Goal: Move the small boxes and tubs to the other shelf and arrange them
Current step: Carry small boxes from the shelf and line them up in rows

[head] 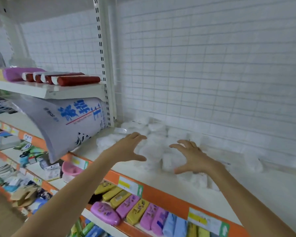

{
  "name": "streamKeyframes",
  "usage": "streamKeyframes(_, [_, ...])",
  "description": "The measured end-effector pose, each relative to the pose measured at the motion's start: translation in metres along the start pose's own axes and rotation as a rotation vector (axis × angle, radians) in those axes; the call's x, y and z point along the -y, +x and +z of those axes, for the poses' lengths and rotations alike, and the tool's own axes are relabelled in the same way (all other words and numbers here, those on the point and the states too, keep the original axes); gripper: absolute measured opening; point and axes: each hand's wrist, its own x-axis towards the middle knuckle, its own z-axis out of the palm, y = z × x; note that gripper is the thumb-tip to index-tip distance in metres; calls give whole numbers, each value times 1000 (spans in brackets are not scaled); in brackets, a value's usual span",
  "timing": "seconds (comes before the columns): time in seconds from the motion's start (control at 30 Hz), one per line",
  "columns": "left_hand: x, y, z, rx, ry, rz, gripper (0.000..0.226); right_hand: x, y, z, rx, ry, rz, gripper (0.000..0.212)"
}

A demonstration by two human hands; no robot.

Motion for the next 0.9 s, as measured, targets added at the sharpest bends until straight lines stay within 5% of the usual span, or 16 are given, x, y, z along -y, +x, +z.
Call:
streamKeyframes(0.17, [11, 47, 17, 187, -25, 94, 89, -15, 26, 3, 8, 60, 43, 85])
streamKeyframes(0.37, [24, 76, 34, 286, -123, 121, 71, -17, 38, 5, -39, 184, 110, 77])
streamKeyframes(0.6, [41, 95, 33, 220, -263, 203, 63, -9, 37, 5, -55, 376, 259, 61])
streamKeyframes(0.73, [48, 97, 27, 169, -451, 245, 38, -1, 33, 2, -208, 408, 296, 37])
streamKeyframes(0.9, [46, 99, 20, 136, -732, 129, 32, 13, 31, 6, -428, 543, 429, 27])
